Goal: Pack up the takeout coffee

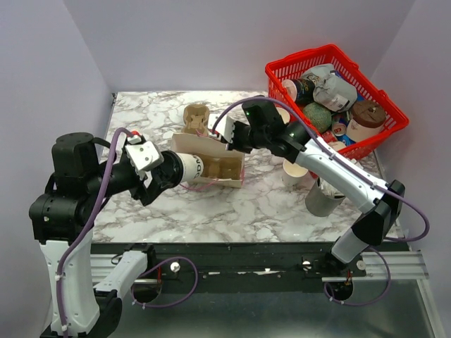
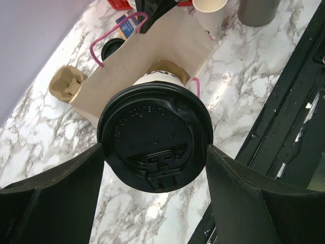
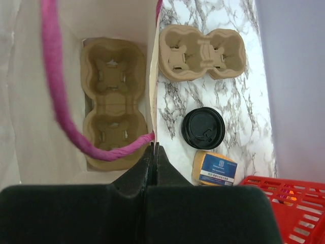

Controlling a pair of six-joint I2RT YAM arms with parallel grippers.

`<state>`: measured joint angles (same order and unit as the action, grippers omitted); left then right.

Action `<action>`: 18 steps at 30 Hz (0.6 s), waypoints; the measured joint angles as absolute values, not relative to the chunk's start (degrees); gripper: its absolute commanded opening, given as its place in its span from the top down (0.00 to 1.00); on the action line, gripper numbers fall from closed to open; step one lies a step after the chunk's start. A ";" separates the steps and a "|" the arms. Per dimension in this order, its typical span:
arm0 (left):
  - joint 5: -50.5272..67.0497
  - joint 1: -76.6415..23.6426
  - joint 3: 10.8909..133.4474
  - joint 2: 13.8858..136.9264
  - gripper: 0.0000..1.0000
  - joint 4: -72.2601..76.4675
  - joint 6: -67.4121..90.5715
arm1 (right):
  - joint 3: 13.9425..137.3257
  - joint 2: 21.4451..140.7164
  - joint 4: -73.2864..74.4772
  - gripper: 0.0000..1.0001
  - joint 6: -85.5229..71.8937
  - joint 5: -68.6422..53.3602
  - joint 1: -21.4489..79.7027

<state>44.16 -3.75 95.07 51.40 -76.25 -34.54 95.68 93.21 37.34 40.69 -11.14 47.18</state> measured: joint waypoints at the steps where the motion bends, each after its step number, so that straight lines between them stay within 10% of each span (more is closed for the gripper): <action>1: 44.58 -3.75 95.57 51.55 1.00 -76.36 -34.72 | 95.68 92.99 37.34 1.00 40.42 -10.94 47.18; 18: 40.14 -14.13 97.06 60.07 1.00 -73.12 -42.04 | 98.96 92.84 37.45 0.99 37.67 -10.52 47.20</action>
